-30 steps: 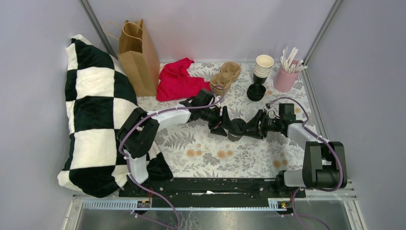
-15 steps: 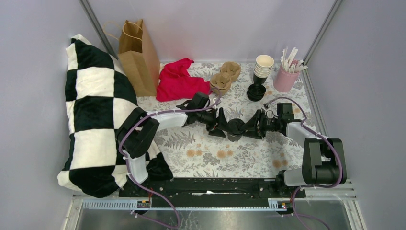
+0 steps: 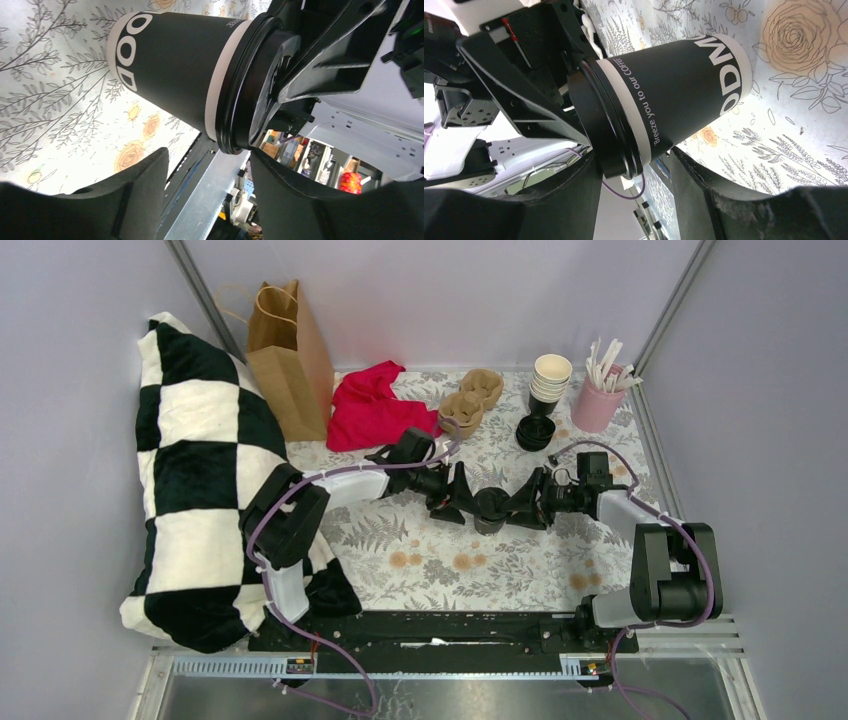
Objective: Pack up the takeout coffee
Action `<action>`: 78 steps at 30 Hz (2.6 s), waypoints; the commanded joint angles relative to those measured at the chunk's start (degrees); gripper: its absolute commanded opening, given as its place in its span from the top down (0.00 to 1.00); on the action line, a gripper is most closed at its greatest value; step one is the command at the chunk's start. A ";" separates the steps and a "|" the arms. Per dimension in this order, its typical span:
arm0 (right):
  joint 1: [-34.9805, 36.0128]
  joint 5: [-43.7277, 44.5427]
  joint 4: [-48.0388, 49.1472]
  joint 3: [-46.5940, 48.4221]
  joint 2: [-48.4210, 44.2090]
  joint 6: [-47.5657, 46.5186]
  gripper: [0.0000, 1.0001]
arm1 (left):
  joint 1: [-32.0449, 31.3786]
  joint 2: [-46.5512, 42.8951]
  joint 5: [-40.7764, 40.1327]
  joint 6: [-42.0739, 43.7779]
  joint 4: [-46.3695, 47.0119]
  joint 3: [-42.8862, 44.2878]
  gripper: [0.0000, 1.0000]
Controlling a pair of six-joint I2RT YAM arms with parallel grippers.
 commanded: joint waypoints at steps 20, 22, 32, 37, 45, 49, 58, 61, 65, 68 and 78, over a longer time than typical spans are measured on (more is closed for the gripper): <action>-0.47 5.02 -3.51 3.13 -0.85 -1.73 0.43 | 0.60 -1.52 0.50 -6.29 8.18 -1.18 0.36; -0.48 4.94 -3.73 3.25 -0.80 -1.94 0.43 | 0.19 -1.37 0.55 -6.56 8.93 -0.47 0.28; -0.47 1.93 -2.50 3.44 -0.48 -2.64 0.30 | -0.32 4.28 -3.53 -3.15 0.82 1.20 0.40; -0.48 -1.20 -0.92 4.06 -1.55 -2.00 0.14 | -0.23 5.05 -3.77 -1.48 -0.64 1.95 0.43; 4.36 -2.43 7.19 -0.18 0.77 2.77 0.22 | -0.23 5.49 -4.10 -1.37 -1.30 2.18 0.44; 5.44 -3.33 13.41 -2.54 2.04 4.43 0.25 | -0.23 6.23 -4.21 -1.00 -1.65 2.27 0.44; 4.05 1.11 19.28 -6.28 10.57 7.53 0.45 | 0.35 7.44 -6.09 0.00 -1.85 0.32 0.46; 3.72 3.55 15.73 -5.00 11.86 4.50 0.45 | 0.79 8.33 -6.17 0.06 -1.64 0.27 0.47; 3.70 2.36 10.24 -1.38 8.31 1.95 0.40 | 0.83 6.70 -4.98 -0.27 -1.83 2.61 0.46; 3.73 1.60 6.85 0.64 4.18 2.57 0.32 | 0.82 4.39 -3.35 -0.85 -1.96 5.94 0.39; 3.65 -1.59 9.86 5.30 3.97 6.82 0.23 | 2.14 5.03 -0.59 -2.78 -1.43 12.94 0.20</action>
